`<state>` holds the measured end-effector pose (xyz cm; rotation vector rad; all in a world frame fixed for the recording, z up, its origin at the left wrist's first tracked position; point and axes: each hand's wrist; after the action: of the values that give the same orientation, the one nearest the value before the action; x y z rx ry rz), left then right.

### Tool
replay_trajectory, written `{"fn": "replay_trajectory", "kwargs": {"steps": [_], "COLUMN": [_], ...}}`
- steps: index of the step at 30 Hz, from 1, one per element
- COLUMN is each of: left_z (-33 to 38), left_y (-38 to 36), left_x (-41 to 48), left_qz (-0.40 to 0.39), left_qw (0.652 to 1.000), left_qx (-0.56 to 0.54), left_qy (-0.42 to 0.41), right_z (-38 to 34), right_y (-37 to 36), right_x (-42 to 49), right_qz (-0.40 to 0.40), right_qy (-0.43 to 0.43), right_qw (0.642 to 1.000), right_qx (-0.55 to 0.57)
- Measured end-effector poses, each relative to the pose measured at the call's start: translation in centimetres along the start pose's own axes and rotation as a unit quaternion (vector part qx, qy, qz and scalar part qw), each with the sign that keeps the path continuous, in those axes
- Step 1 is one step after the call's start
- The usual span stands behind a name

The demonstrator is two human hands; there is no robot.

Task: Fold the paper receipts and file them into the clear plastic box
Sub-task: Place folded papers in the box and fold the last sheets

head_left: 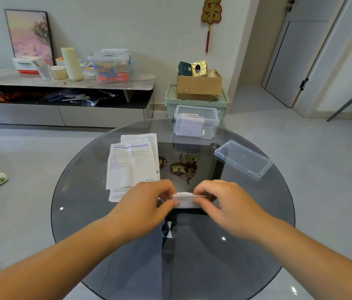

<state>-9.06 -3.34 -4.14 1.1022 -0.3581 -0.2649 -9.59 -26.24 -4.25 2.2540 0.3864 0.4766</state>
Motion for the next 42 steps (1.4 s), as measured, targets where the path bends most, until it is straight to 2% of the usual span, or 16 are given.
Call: {"fn": "replay_trajectory", "kwargs": {"steps": [2, 7, 11, 16, 24, 32, 38, 42], "left_z": [-0.2, 0.0, 0.3, -0.2, -0.6, -0.6, -0.5, -0.3], "left_y": [-0.4, -1.4, -2.0, -2.0, -2.1, -1.9, -1.0, -0.6], "left_x": [-0.4, 0.1, 0.9, 1.7, 1.8, 1.9, 1.9, 2.2], "left_qz": [-0.019, 0.001, 0.003, -0.009, -0.029, -0.044, -0.076, -0.074], "left_qw": [0.999, 0.999, 0.996, 0.993, 0.988, 0.987, 0.988, 0.988], "left_qx": [0.027, 0.031, 0.079, 0.085, 0.133, 0.132, 0.112, 0.097], "left_qy": [0.009, 0.038, 0.044, 0.078, 0.068, 0.075, 0.080, 0.093], "right_z": [0.1, 0.6, 0.8, 0.3, 0.0, 0.0, -0.2, -0.2], "right_y": [-0.4, -1.8, -2.6, -2.4, -2.4, -0.2, -0.1, -0.7], "right_x": [-0.2, 0.7, 1.2, 1.3, 1.3, 2.2, 2.3, 2.5], "right_qz": [-0.011, 0.019, 0.015, 0.008, -0.015, -0.045, -0.054, -0.080], "right_qy": [-0.040, -0.116, -0.153, -0.161, -0.163, -0.268, -0.254, -0.207], "right_qw": [0.999, 0.989, 0.987, 0.987, 0.986, 0.961, 0.965, 0.975], "right_qx": [0.029, 0.090, 0.056, -0.009, -0.021, -0.040, -0.039, -0.022]}}
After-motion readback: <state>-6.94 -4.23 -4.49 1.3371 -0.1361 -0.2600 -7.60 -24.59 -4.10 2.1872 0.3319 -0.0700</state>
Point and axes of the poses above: each hand's wrist, its own x-axis towards the middle knuckle, its own y-axis out of the back of the hand, z = x × y, and after that the axes turned 12 degrees about x, right-handed
